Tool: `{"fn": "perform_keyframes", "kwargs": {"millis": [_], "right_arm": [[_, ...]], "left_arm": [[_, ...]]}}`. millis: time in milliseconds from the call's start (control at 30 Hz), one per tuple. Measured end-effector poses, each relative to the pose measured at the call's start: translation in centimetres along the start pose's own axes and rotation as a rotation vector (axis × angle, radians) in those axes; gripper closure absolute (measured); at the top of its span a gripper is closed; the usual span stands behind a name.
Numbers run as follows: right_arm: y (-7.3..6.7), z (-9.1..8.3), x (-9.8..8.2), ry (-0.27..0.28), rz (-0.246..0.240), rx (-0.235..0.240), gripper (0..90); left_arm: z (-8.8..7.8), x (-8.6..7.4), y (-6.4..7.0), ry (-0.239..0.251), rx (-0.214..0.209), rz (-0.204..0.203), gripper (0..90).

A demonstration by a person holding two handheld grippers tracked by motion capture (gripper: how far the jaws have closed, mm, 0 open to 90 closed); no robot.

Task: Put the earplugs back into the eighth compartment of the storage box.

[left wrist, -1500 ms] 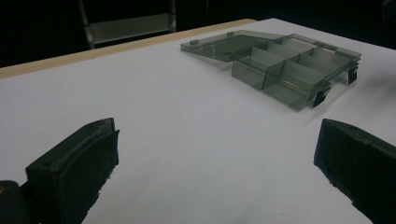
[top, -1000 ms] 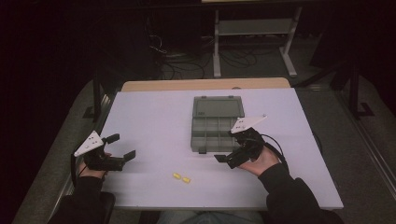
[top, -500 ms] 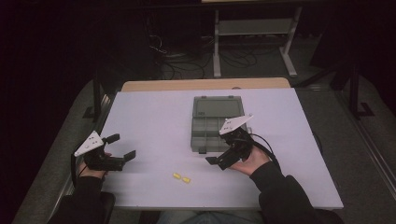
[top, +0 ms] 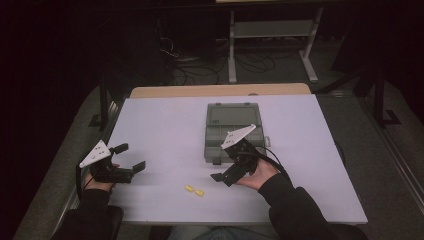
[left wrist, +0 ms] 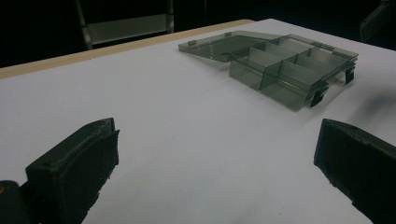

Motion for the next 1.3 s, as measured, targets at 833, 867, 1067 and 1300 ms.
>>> {"fn": "perform_keyframes", "kwargs": {"millis": [833, 867, 1067, 1300], "right_arm": [[-3.7, 5.4, 1.1, -0.091, -0.084, 0.092, 0.0], [-3.7, 5.6, 1.0, -0.097, -0.085, 0.092, 0.0], [-4.0, 6.6, 0.6, -0.124, -0.100, 0.092, 0.0], [-4.4, 7.6, 0.0, -0.161, -0.120, 0.101, 2.7]], "left_arm": [[0.0, 0.0, 0.1, 0.003, -0.008, 0.005, 0.0], [0.0, 0.0, 0.1, 0.003, -0.007, 0.004, 0.0], [0.0, 0.0, 0.1, 0.003, -0.005, 0.002, 0.0], [-0.1, 0.1, -0.1, 0.006, 0.006, -0.006, 0.0]]}}
Point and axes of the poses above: each handheld gripper's, and its own axes: z roughly forward along the jaws, x roughly out of its top, y roughly to its right, the point moved 7 cm from there along z, roughly forward along the jaws, and after that the axes turned 2 degrees about -y, right-handed, at the moved point
